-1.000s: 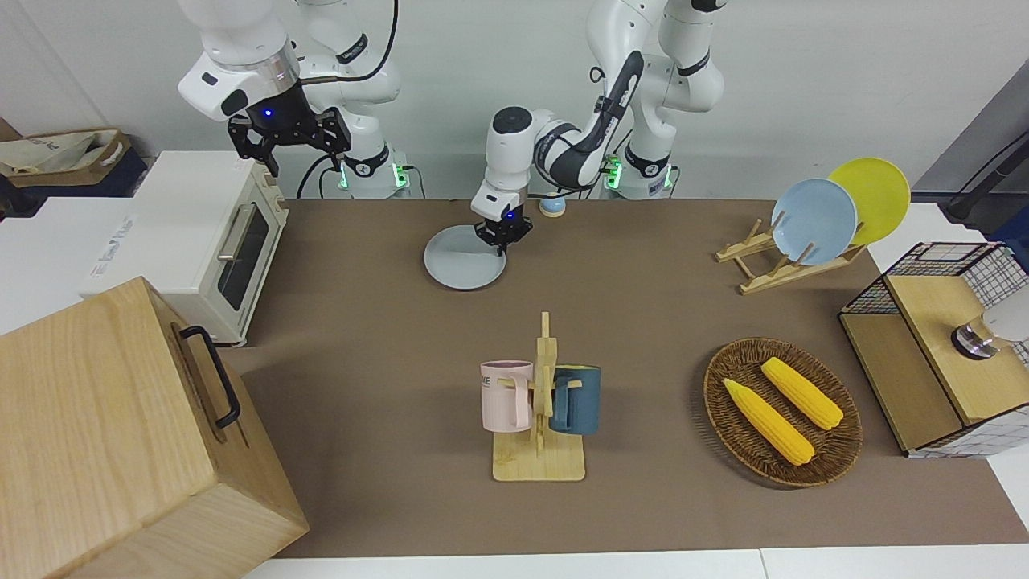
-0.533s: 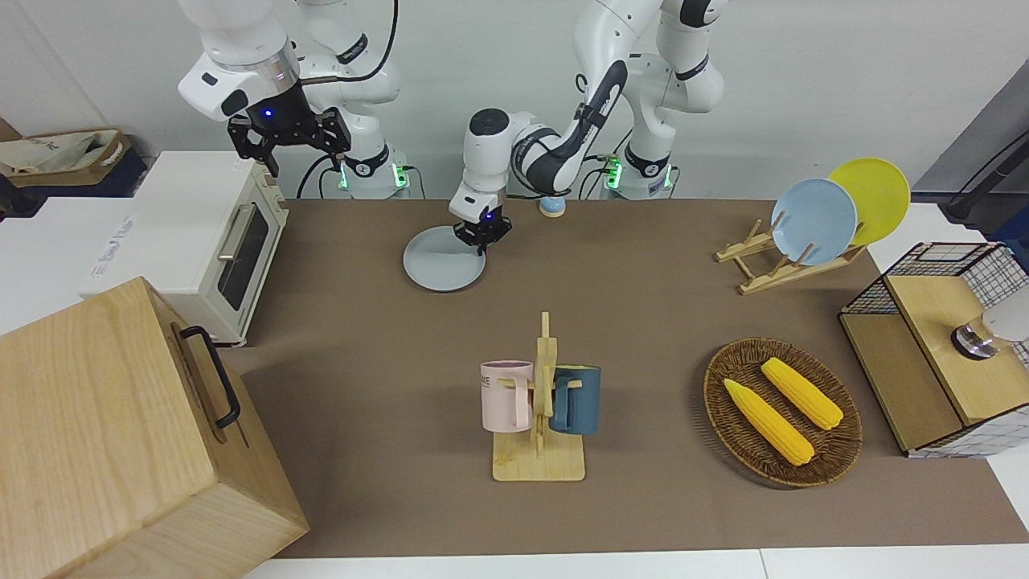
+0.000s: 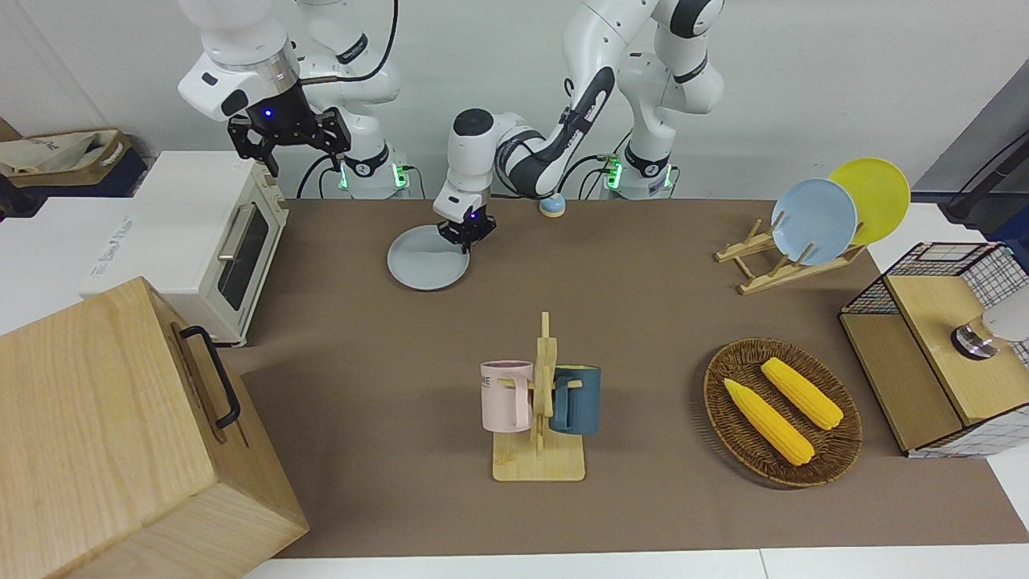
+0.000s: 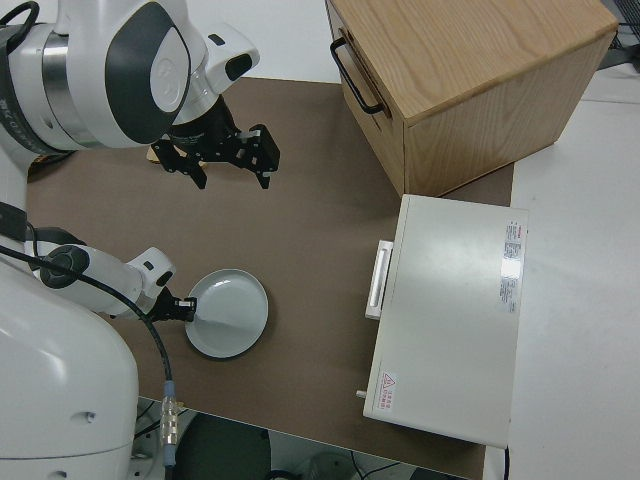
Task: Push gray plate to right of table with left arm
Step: 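Keep pushing the gray plate with the left gripper toward the toaster oven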
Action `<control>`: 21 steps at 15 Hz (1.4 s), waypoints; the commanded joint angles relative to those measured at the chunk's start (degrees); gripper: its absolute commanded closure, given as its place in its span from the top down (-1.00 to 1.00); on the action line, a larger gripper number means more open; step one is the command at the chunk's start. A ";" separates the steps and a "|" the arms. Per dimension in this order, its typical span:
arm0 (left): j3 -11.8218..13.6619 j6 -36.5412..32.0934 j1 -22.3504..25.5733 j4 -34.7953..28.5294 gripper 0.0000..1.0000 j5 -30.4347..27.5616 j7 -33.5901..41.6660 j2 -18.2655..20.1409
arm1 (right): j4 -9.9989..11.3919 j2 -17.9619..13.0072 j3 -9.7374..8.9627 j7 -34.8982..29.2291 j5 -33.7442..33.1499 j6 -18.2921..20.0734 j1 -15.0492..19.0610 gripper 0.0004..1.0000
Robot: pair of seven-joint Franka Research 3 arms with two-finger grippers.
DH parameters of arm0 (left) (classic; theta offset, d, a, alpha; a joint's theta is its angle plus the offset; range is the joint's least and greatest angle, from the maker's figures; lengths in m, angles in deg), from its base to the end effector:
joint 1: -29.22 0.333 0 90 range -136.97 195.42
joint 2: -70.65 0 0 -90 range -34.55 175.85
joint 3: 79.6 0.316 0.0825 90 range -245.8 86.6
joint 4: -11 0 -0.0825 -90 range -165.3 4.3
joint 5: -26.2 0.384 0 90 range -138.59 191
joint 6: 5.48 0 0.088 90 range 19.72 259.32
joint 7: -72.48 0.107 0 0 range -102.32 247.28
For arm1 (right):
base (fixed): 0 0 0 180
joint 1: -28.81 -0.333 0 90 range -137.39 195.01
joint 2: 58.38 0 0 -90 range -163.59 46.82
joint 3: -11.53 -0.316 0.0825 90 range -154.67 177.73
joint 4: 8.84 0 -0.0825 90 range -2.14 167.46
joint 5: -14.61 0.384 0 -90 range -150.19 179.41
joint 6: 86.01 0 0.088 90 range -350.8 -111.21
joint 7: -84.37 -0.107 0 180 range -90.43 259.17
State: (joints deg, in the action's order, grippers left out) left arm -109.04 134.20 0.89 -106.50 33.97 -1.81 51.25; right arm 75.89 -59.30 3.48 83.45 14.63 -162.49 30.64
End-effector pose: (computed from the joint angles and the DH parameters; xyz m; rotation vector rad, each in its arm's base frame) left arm 0.3285 -0.5024 0.3020 3.0048 0.3336 -0.0368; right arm 0.5208 0.0575 0.6563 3.1220 0.1443 -0.1999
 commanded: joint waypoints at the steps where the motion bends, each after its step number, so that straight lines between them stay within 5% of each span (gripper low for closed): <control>1: 0.78 -1.16 -1.55 2.01 -0.90 1.46 -1.29 -2.57 | -0.53 -0.14 -0.92 -0.66 0.25 0.89 1.07 0.97; 3: 0.96 -1.25 -1.46 2.01 -0.12 1.55 -1.12 -2.48 | -0.53 -0.14 -0.92 -0.66 0.25 0.89 1.07 0.97; 6: 1.05 -2.65 -1.02 2.10 0.54 3.38 -0.68 -2.31 | -0.53 -0.14 -0.92 -0.75 0.25 0.89 1.07 0.97; 7: 0.96 -2.83 -0.94 2.10 1.00 4.27 -0.85 -2.22 | -0.53 -0.14 -0.92 -0.66 0.25 0.89 1.07 0.97; 15: 1.05 -5.02 -0.50 2.10 1.00 4.28 0.02 -0.38 | -0.53 -0.14 -0.92 -0.75 0.25 0.89 1.07 0.97; 21: 0.52 -11.27 3.28 1.31 0.99 0.59 8.63 3.84 | -0.53 -0.14 -0.92 -0.75 0.25 0.89 1.07 0.97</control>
State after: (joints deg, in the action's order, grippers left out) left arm -108.52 126.29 2.62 -104.55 36.78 2.26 51.53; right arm 75.89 -59.30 3.48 83.45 14.63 -162.49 30.64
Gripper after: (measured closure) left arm 0.000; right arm 0.013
